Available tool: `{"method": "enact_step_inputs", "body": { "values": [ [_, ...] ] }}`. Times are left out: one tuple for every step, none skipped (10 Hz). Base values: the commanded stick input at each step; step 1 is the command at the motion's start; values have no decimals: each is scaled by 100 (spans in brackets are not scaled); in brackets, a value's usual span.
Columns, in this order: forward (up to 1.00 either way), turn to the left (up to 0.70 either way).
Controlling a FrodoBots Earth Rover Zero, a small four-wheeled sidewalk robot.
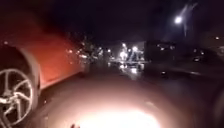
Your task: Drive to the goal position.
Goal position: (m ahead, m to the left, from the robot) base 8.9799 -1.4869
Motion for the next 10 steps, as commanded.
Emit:
{"method": "enact_step_inputs", "body": {
  "values": [
    [100, 0],
    [100, 0],
    [100, 0],
    [100, 0],
    [100, 0],
    [100, 0],
    [100, 0],
    [100, 0],
    [100, 0],
    [100, 0]
  ]
}}
